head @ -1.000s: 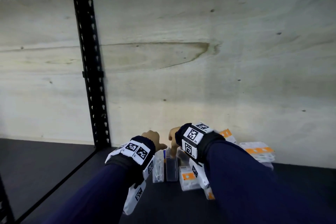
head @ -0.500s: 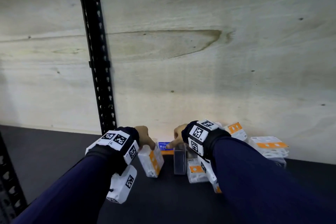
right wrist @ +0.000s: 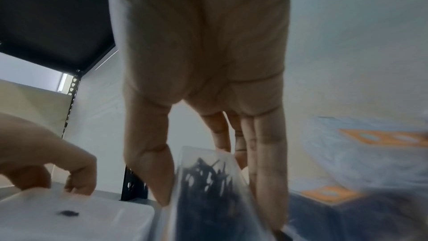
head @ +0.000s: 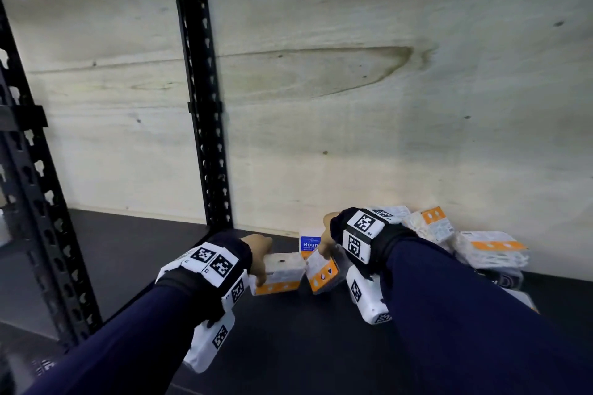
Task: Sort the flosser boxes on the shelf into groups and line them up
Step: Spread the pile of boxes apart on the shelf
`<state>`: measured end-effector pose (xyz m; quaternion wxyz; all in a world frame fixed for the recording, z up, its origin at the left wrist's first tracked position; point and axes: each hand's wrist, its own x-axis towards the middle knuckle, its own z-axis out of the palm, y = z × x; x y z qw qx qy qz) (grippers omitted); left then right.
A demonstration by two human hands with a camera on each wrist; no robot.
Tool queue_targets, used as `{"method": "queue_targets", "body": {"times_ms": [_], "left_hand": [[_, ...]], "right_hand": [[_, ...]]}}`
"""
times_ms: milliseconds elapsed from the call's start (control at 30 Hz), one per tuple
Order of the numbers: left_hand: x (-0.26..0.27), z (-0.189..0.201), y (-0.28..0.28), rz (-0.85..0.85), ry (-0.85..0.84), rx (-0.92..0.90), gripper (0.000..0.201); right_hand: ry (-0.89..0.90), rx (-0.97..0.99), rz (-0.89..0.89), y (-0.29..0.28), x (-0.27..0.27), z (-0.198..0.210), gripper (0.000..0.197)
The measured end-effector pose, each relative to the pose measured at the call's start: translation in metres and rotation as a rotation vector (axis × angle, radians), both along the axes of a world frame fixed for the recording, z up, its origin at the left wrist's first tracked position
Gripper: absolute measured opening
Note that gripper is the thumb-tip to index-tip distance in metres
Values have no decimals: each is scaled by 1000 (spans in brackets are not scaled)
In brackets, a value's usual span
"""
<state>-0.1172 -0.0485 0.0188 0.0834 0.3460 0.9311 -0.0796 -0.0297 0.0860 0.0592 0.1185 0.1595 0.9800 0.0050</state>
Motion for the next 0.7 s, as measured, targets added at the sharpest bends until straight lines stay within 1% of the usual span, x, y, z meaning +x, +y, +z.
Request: {"method": "queue_targets", "body": {"times_ms": [33, 100, 167, 233, 267, 367, 433, 500, 533, 567, 633, 700], "left_hand": [[1, -2, -1, -23, 14, -25, 64], [4, -4, -3, -65, 41, -74, 69], [4, -7, -5, -92, 52, -96, 71], [4, -9, -8, -115, 47, -108, 70], [3, -10, -10, -126, 42, -110, 70], [2, -13, -15, -165, 33, -107, 67], [2, -14, -17, -180, 22, -97, 65], [2, -14, -20, -185, 1, -87, 66], [3, -13, -22, -188, -11, -77, 66], [4, -12, -23, -195, -22, -66, 65], [6, -10, -26, -217, -47, -47, 55], [8, -8, -28, -238, -66, -40, 49]], "right_hand": [[25, 3, 22, 1, 1, -2, 25], [29, 143, 66, 0, 6, -4, 36], [28, 210, 58, -1, 10, -7, 40], [25, 210, 77, -3, 12, -8, 43], [14, 186, 52, -3, 14, -8, 45], [77, 116, 31, -1, 15, -12, 45], [72, 75, 27, 0, 14, -16, 37], [47, 88, 56, -3, 13, -14, 27], [37, 81, 61, -5, 10, -15, 26], [17, 66, 47, -7, 9, -16, 31], [-2, 89, 93, -9, 7, -15, 41], [-17, 111, 143, -14, 12, -12, 44]]}}
